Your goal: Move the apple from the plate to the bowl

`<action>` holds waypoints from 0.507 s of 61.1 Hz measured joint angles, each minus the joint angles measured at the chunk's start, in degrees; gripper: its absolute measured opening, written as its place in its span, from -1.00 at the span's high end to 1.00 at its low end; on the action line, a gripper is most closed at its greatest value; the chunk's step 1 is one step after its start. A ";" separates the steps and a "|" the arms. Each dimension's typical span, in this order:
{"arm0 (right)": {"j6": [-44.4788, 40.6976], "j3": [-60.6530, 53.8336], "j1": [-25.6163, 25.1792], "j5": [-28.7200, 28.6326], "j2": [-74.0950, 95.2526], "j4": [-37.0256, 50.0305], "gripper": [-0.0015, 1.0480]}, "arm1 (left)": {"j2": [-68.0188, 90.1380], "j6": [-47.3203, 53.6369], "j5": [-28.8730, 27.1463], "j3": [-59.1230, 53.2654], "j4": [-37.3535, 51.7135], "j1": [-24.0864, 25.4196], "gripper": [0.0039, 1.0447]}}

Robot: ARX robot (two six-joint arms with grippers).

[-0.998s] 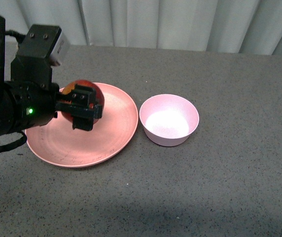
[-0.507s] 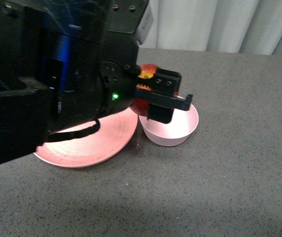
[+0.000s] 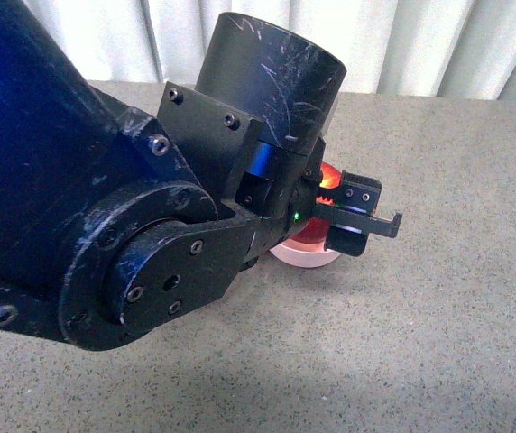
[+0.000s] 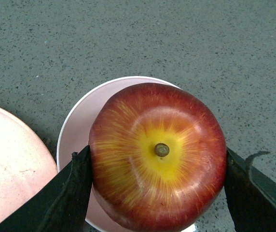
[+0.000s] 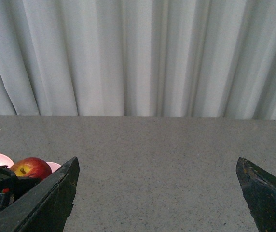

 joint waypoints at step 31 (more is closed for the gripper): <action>0.00 0.00 0.00 0.00 0.02 0.00 -0.82 | 4.92 0.33 1.18 4.39 -1.29 0.00 -0.31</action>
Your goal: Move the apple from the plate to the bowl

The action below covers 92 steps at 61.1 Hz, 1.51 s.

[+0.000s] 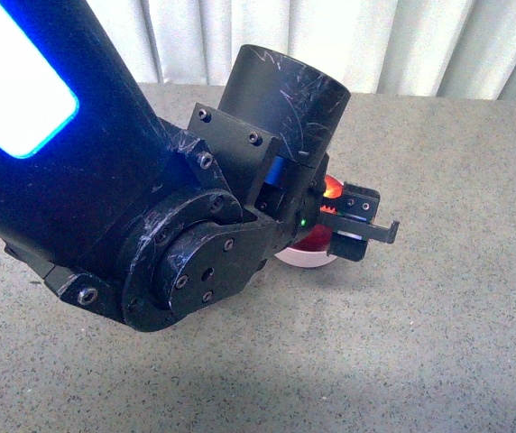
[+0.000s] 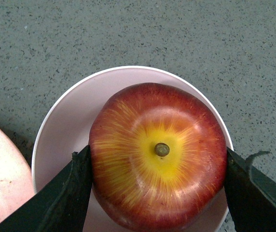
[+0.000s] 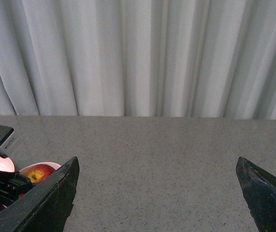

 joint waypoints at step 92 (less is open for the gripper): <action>0.00 0.00 0.00 0.00 0.00 0.00 -0.82 | -68.50 6.29 0.02 -52.81 2.95 22.53 -0.70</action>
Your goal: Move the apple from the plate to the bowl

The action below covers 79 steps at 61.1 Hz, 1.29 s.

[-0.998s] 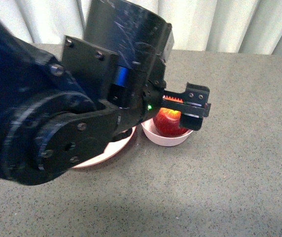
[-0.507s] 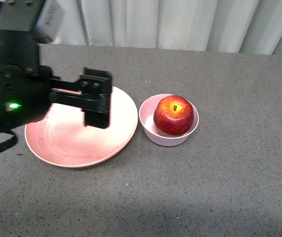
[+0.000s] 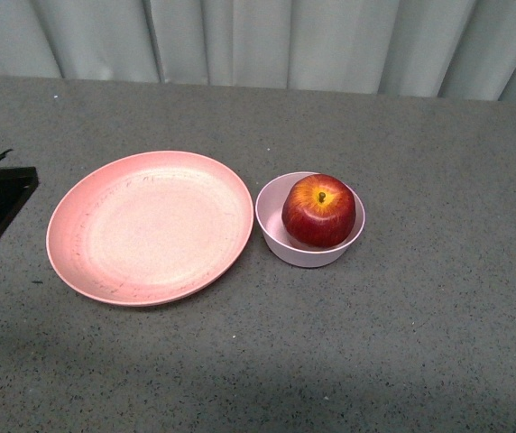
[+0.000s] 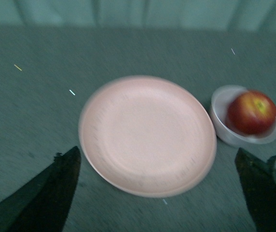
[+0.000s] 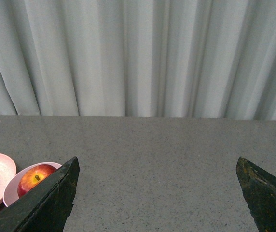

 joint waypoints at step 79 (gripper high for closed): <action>0.00 0.00 0.00 0.02 -0.02 0.00 -0.82 | -45.22 2.58 7.28 -6.23 -23.47 14.47 0.93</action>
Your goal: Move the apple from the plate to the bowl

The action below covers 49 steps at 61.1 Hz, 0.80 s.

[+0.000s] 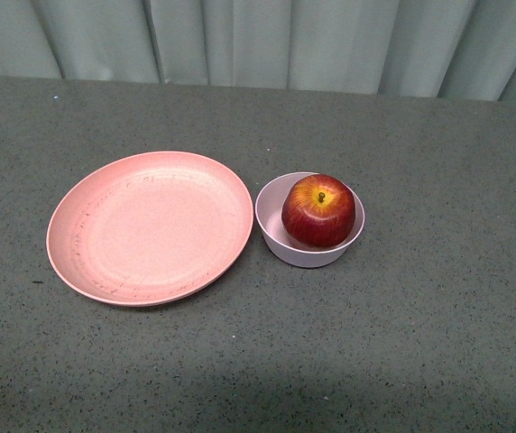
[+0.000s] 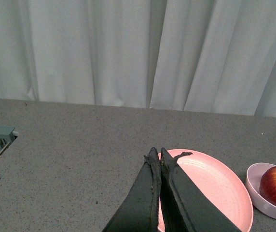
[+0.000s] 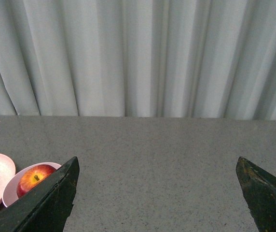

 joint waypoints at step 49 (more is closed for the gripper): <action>0.00 0.00 0.00 -0.02 0.00 0.00 -0.82 | -14.01 0.02 0.11 0.00 -14.40 0.00 0.53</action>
